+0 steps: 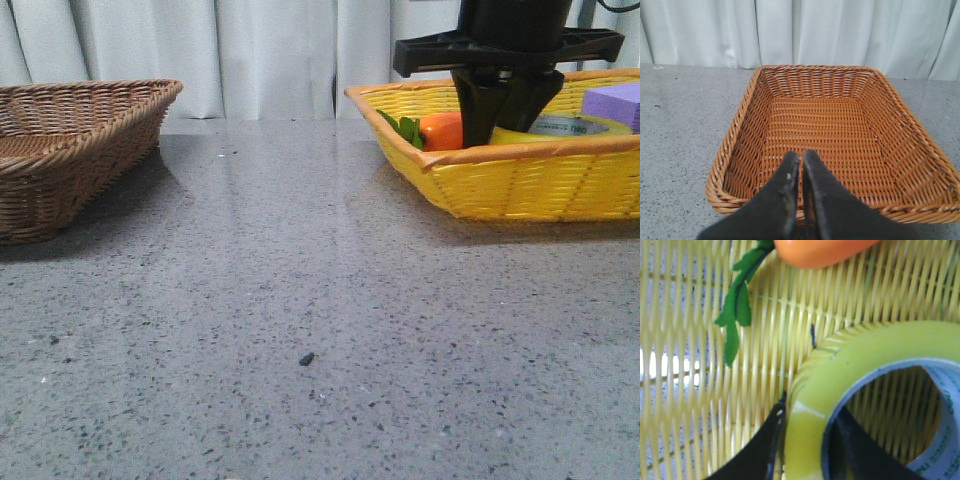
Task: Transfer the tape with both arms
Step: 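Lower the right gripper into the yellow basket and grasp the yellow tape roll, then lift the tape roll out and set it on the table between baskets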
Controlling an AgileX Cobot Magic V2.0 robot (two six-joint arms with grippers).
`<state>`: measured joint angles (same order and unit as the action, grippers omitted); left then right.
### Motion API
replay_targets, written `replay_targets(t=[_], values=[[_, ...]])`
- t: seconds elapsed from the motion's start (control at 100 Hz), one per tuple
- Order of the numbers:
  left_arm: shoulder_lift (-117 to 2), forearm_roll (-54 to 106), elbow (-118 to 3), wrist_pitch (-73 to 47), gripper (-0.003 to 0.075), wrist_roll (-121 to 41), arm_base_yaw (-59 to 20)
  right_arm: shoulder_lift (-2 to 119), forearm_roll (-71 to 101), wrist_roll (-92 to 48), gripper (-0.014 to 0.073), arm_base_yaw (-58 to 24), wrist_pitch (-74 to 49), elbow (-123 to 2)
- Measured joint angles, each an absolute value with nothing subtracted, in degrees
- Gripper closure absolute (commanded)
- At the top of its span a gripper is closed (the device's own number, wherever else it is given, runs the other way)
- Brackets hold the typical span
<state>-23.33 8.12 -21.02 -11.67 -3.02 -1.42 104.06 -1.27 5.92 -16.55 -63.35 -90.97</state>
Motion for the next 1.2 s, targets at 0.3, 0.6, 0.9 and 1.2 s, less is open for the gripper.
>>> replay_targets(t=[0.3, 0.6, 0.9, 1.2], values=[[-23.3, 8.2, -21.0, -11.7, 0.0741, -3.0, -1.4, 104.7, -0.8, 5.9, 0.0518, -17.4, -71.1, -102.5], [-23.3, 8.4, -21.0, -11.7, 0.0741, -3.0, -1.4, 104.7, -0.7, 5.9, 0.0518, -29.2, -71.7, -117.3], [-23.3, 8.5, -21.0, -11.7, 0.0741, -3.0, -1.4, 110.7, 0.9, 5.9, 0.0518, -42.0, -72.5, -118.2], [-23.3, 8.5, -21.0, -11.7, 0.0741, -3.0, -1.4, 119.0, -2.2, 5.9, 0.0509, -42.9, -72.4, -118.2]])
